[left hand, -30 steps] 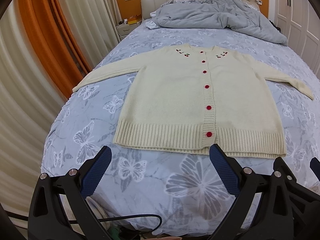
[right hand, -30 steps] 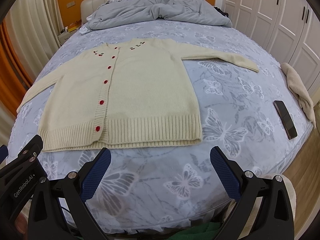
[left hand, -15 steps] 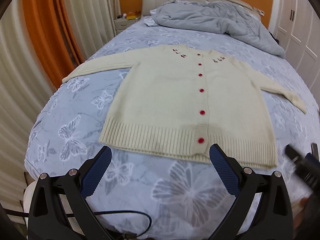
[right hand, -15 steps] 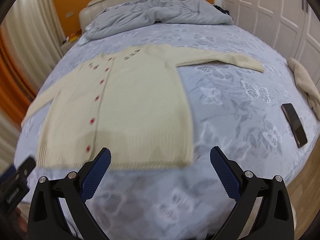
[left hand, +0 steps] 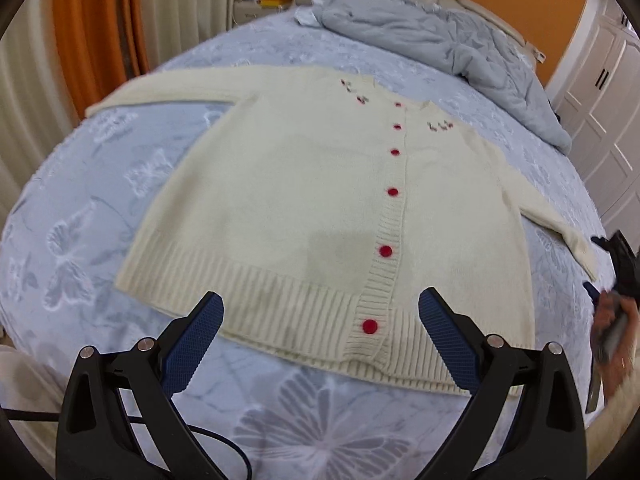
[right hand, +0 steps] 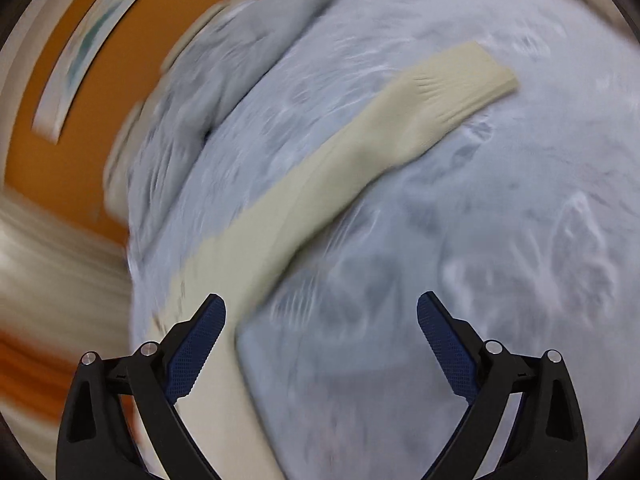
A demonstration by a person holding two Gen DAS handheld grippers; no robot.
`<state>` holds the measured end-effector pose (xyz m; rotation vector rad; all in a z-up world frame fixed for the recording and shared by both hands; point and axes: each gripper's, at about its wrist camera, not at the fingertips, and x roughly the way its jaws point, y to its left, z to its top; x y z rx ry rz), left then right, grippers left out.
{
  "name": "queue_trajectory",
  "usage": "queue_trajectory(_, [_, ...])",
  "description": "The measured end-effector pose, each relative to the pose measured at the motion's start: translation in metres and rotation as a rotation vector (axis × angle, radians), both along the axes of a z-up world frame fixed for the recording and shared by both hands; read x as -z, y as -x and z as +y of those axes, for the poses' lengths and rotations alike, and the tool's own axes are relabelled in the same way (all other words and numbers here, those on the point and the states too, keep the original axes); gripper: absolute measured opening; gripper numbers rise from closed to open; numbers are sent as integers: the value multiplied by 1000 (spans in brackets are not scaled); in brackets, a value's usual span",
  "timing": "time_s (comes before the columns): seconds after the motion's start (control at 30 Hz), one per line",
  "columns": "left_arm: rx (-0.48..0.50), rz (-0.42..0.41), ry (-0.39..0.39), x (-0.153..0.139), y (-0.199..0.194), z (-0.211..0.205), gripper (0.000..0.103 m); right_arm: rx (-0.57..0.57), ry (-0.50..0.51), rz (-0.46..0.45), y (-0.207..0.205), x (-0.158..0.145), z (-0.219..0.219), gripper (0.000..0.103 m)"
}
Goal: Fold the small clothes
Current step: 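Grasp the cream cardigan's sleeve cuff with the right gripper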
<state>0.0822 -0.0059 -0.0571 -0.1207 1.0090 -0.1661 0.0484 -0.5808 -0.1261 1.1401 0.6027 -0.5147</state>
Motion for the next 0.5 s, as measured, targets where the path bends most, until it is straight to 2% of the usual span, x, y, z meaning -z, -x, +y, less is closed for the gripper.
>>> queue_trajectory(0.13, [69,-20,-88,7,-5,-15,96,153,-71,-41,-9,28,-43,96])
queue_trajectory(0.23, [118,-35,-147,11,-8,-23,96,237,-76,-145,-15,30,-64,96])
queue_trajectory(0.3, [138,-21,-153,17,-11,-26,96,269,-90,-171,-21,31,-74,95])
queue_trajectory(0.37, [138,-8,-134,21,-14,-25,96,282,-95,-188,-31,31,-85,79])
queue_trajectory(0.4, [132,-7,-129,22,-15,-24,96,277,-127,-166,-40,34,-92,55])
queue_trajectory(0.43, [126,-7,-121,22,-17,-23,96,279,-141,-152,-43,37,-95,26])
queue_trajectory(0.47, [122,-10,-111,21,-18,-22,96,277,-145,-177,-46,35,-97,16])
queue_trajectory(0.5, [118,-11,-110,21,-20,-20,96,276,-135,-204,-45,30,-97,16])
